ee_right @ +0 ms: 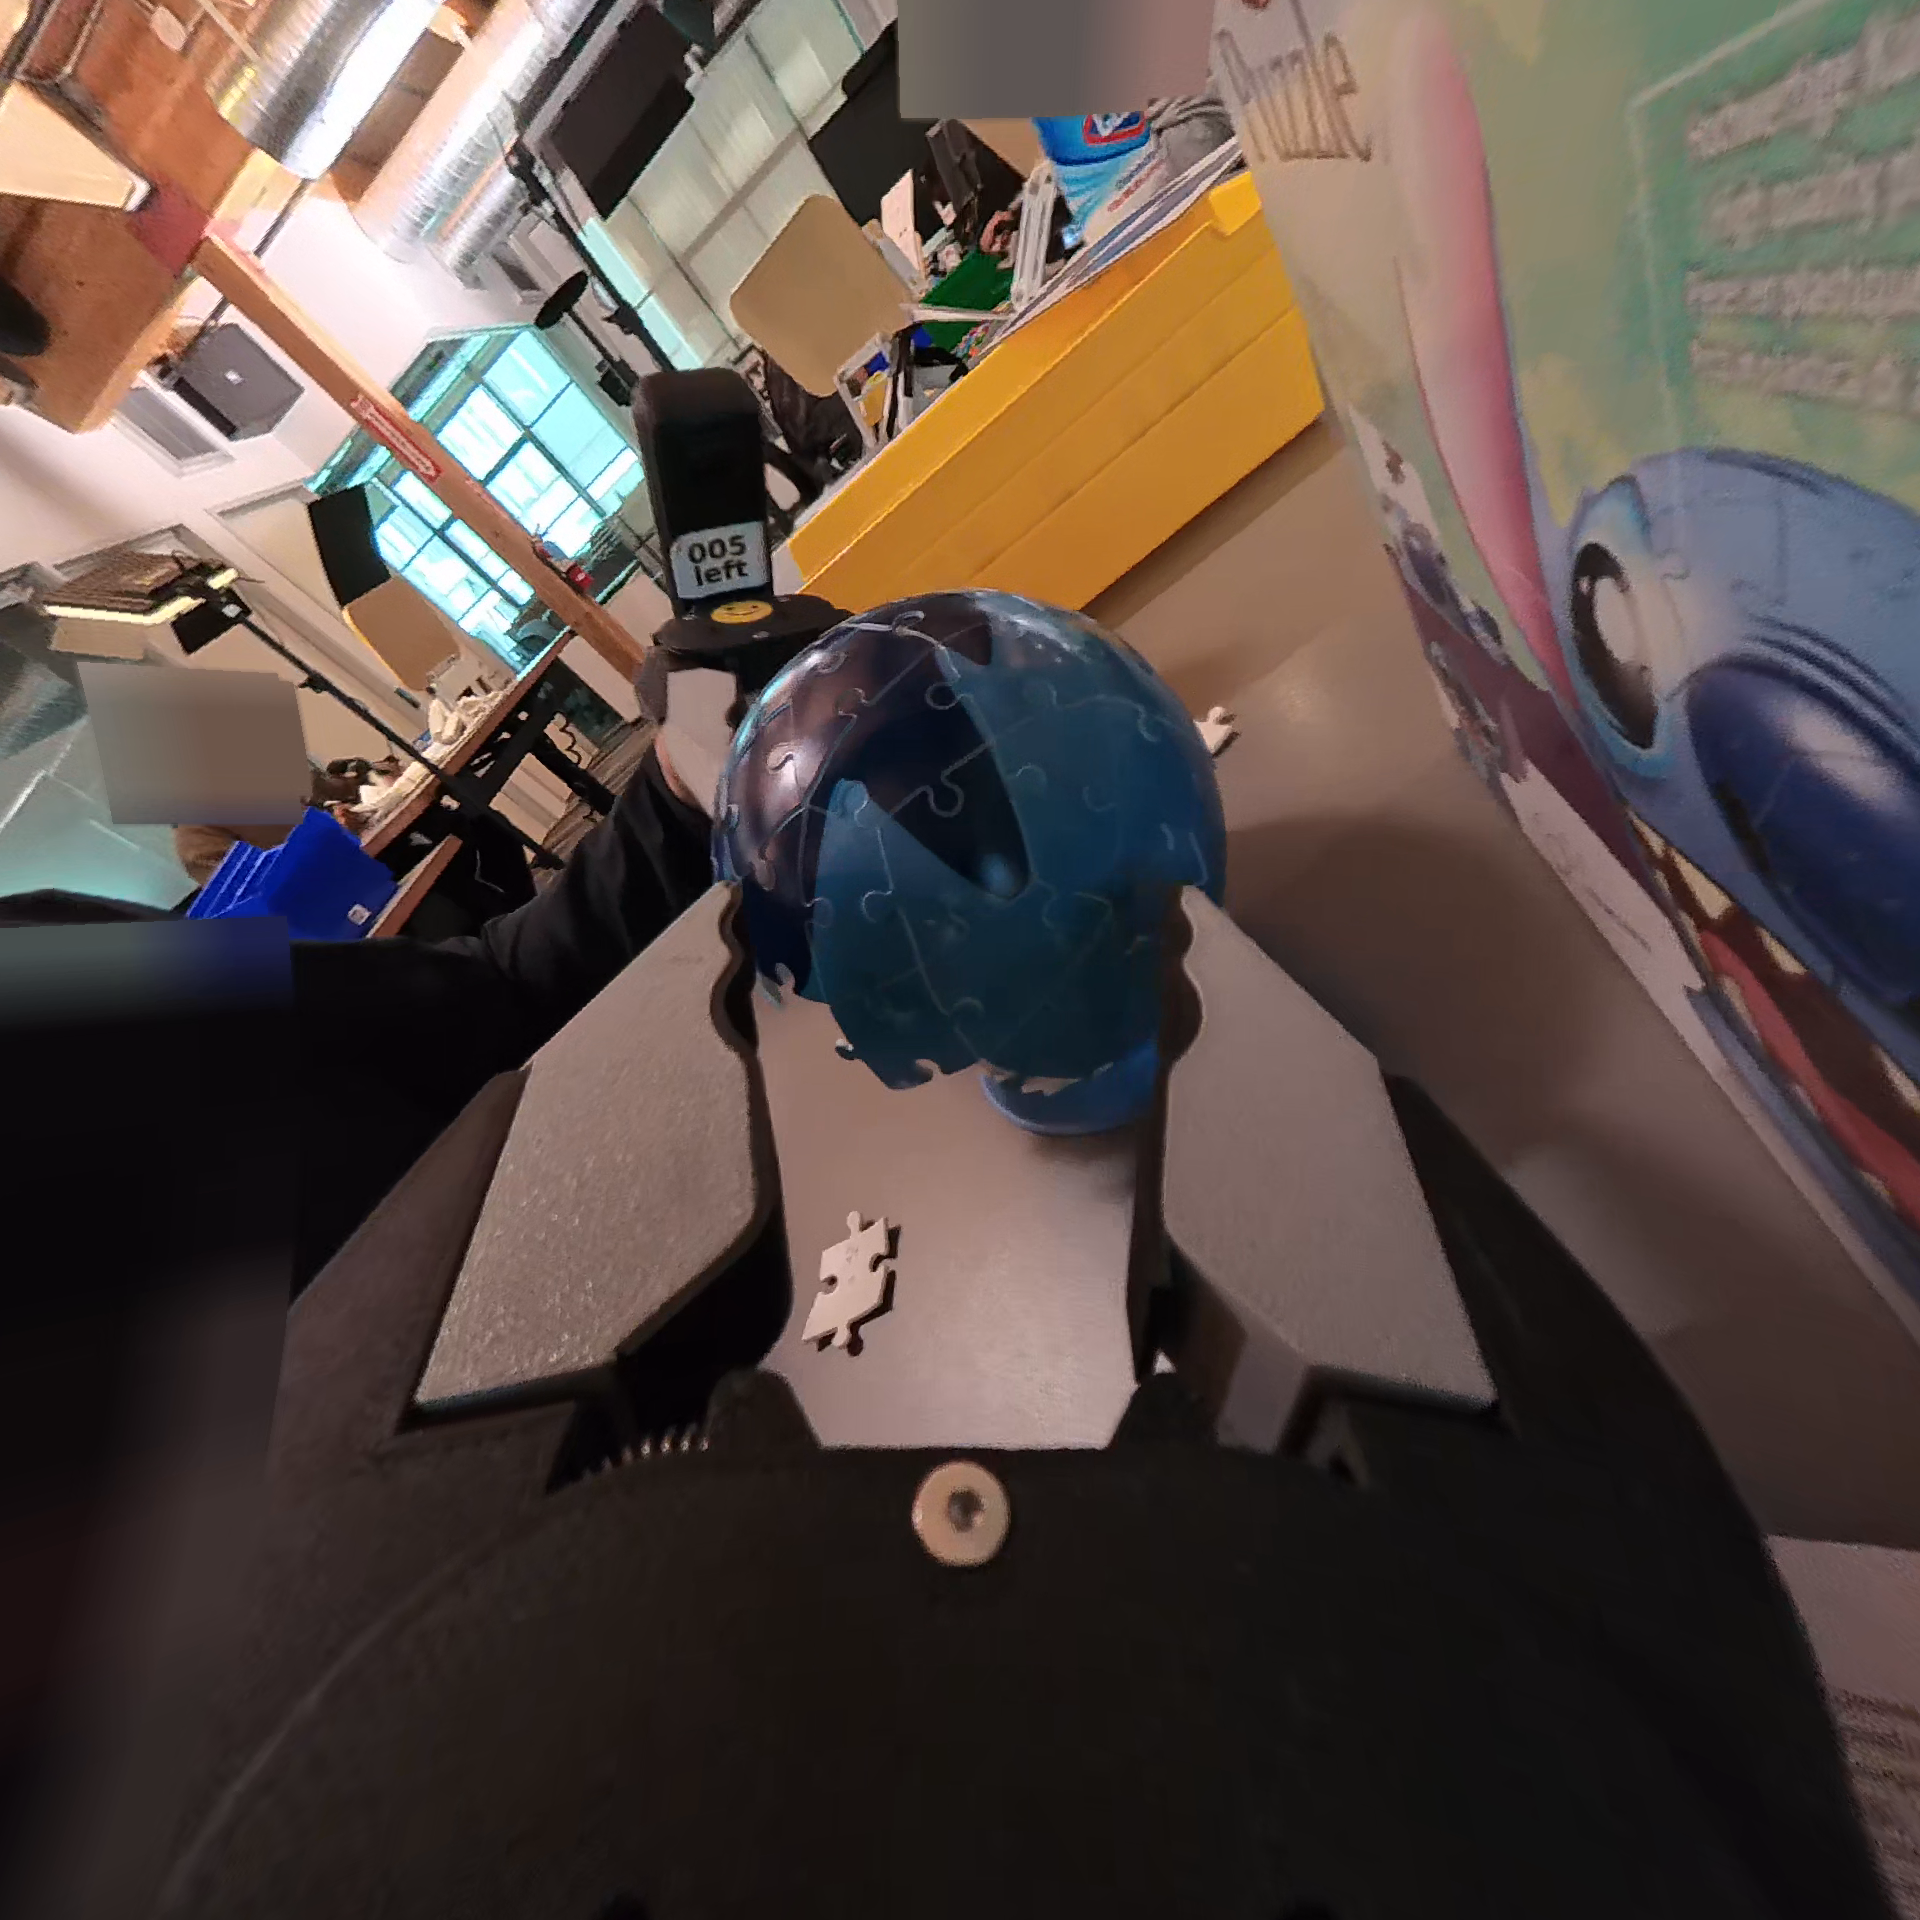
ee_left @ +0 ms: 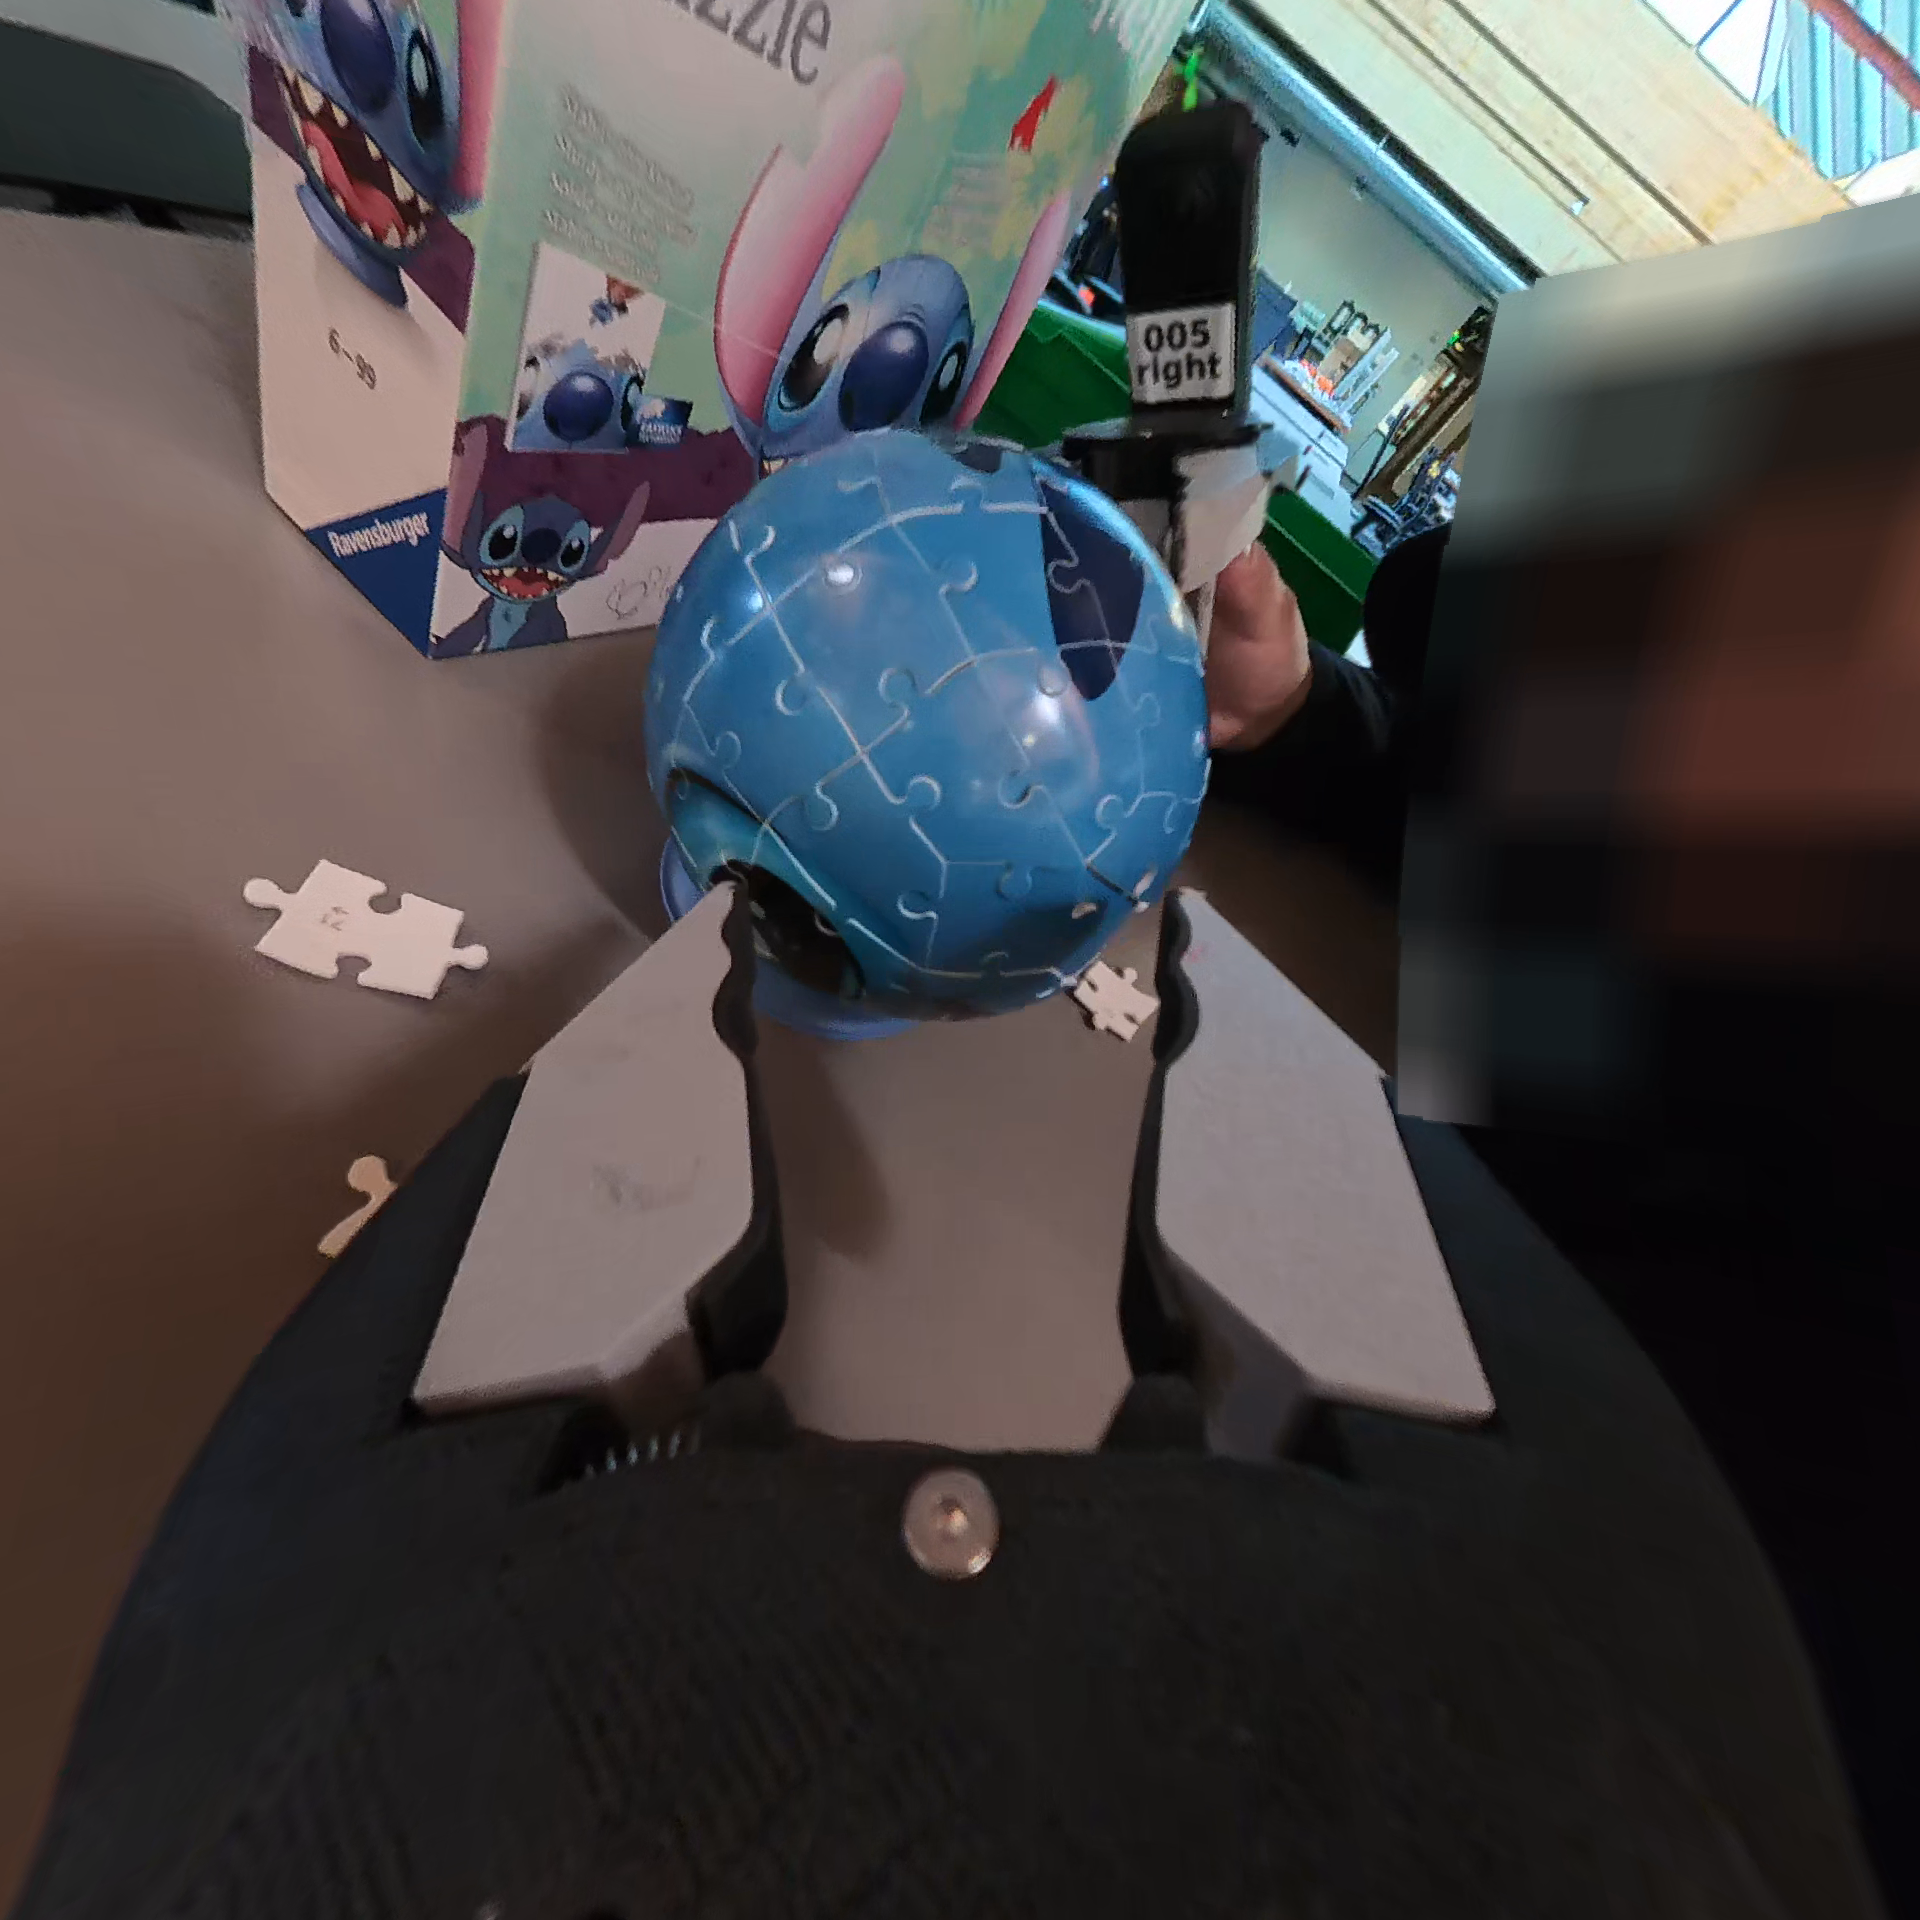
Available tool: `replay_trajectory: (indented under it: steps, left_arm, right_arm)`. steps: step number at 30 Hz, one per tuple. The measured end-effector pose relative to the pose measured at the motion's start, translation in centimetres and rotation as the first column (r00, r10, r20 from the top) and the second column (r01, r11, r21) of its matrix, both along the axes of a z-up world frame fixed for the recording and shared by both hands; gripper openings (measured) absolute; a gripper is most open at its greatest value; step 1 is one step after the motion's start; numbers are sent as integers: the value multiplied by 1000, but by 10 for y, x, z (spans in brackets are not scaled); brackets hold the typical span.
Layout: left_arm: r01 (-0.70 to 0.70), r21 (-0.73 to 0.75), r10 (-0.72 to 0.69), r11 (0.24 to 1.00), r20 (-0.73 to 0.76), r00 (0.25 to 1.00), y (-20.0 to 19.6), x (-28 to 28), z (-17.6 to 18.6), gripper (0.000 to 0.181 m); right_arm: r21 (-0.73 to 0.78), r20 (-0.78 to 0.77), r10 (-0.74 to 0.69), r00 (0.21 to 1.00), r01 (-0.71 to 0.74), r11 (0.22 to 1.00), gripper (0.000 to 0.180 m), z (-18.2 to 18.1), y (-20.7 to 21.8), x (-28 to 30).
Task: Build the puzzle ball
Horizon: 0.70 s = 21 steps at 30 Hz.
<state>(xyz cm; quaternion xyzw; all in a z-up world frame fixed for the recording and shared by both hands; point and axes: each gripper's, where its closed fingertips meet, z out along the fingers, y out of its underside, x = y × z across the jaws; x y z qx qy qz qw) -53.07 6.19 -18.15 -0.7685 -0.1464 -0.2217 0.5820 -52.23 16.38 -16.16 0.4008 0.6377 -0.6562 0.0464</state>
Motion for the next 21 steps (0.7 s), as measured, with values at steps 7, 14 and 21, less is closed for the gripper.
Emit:
replay_trajectory:
  steps: [7,14,21]
  left_arm:
    - [-119,23,120,993,-36,992,6,-14,7,83]
    - [-164,14,165,986,-118,979,20,-5,20,89]
    - [-208,-1,205,978,-151,967,25,-7,18,88]
  right_arm:
    - [14,2,-82,997,82,997,76,-7,9,-4]
    - [-65,87,-80,993,86,994,79,-13,9,-4]
    - [-62,91,-65,994,71,996,78,-16,1,-3]
